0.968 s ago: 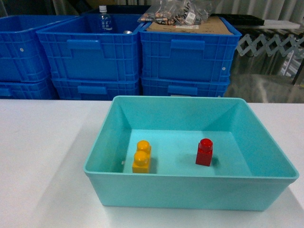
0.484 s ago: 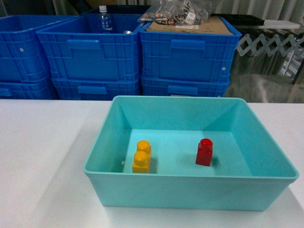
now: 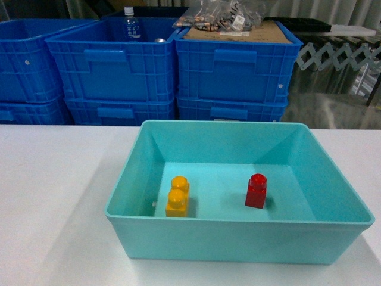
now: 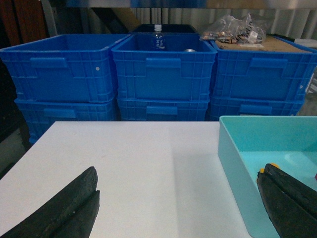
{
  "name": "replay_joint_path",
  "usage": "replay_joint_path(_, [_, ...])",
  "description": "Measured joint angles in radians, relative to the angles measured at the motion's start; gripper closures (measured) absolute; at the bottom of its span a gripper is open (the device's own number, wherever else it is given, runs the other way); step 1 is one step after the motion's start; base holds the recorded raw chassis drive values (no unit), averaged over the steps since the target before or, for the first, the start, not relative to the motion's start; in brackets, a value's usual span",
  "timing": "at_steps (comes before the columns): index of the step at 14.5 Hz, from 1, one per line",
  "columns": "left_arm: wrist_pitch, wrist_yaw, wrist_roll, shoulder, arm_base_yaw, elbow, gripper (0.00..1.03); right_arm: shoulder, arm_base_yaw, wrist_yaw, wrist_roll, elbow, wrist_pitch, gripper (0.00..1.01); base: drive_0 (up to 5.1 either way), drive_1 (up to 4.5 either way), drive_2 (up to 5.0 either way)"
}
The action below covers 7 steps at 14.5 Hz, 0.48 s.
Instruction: Pick red block from blue box to shelf
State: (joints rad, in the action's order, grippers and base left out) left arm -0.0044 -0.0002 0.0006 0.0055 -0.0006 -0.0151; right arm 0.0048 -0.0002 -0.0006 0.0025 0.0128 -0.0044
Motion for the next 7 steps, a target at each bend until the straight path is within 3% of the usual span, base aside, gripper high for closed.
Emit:
replay_joint_path(3, [0.0,0.0,0.0,0.0,0.0,0.0,0.05,0.006,0.002,0.0,-0.002,0.005,-0.029,0.03,0.0,0.0,0.0])
replay_joint_path(4, [0.0,0.0,0.0,0.0,0.0,0.0,0.05,0.064,0.024,0.024,-0.004,0.032,-0.103,0.03,0.0,0.0,0.0])
replay_joint_path(5, [0.0,0.0,0.0,0.0,0.0,0.0,0.05,0.142,0.056,0.048,-0.005,0.045,-0.095,0.03,0.0,0.0,0.0])
replay_joint_path(7, [0.0,0.0,0.0,0.0,0.0,0.0,0.05,0.277,0.101,0.052,-0.004,0.069,-0.025,0.03,0.0,0.0,0.0])
